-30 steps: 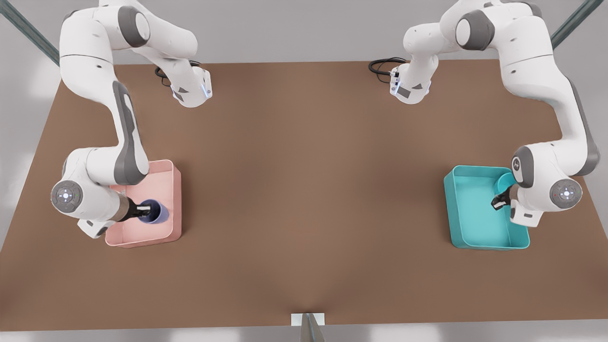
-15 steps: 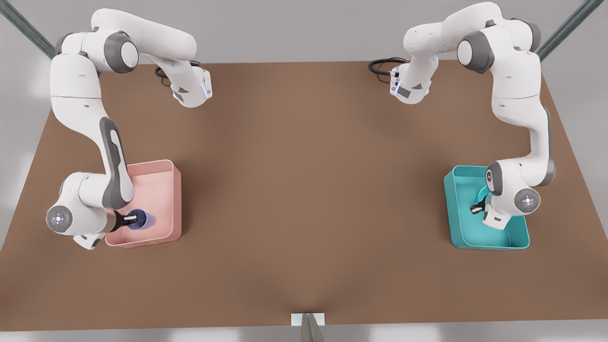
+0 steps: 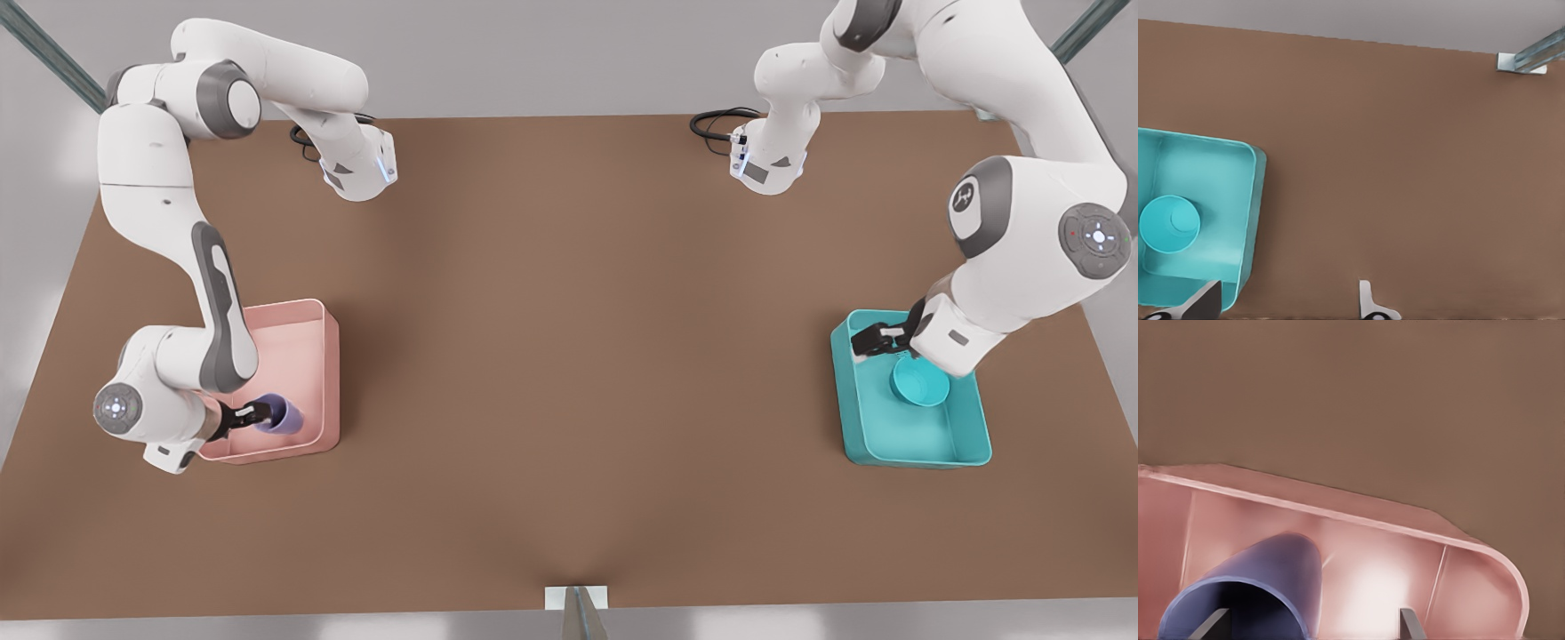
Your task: Put the bowls and cups in different boxes
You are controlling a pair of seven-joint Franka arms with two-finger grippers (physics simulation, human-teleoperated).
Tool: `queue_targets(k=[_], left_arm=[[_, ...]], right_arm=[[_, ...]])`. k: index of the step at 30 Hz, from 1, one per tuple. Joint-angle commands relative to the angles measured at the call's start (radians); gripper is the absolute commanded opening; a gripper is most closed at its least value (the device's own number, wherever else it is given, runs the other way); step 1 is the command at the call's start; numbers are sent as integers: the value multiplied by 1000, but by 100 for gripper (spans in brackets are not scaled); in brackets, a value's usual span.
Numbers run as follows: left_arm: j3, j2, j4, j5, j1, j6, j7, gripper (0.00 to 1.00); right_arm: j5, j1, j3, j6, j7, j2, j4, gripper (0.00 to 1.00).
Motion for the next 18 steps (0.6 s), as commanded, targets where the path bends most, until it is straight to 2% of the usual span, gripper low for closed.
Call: queue_targets(k=[1, 4, 5, 7, 8, 9, 11, 14, 18], left_arm=[[-11, 9, 33, 6, -19, -233, 14, 100], [-21, 47, 55, 66, -26, -236, 56, 100], [-21, 67, 58, 70, -26, -224, 56, 100], [-12, 69, 64, 60, 12, -182, 71, 100], [-13, 67, 64, 32, 46, -182, 131, 100], [-21, 58, 55, 18, 41, -184, 154, 100], [-22, 58, 55, 23, 44, -193, 152, 100], [-24, 56, 55, 32, 29, -195, 148, 100], [-21, 58, 55, 38, 46, -204, 151, 100]], right_arm=[[18, 1, 3, -70, -122, -23, 2, 100], [24, 8, 32, -364, -111, -152, 44, 100], [47, 21, 46, -466, -29, -149, 99, 100], [33, 96, 46, -694, 354, -152, 215, 100], [32, 127, 42, -822, 416, -153, 297, 100], [-7, 158, 31, -866, 465, -191, 343, 100], [-71, 219, 26, -851, 456, -346, 320, 100], [-57, 219, 23, -790, 464, -443, 220, 100], [-7, 218, -18, -774, 461, -451, 191, 100]])
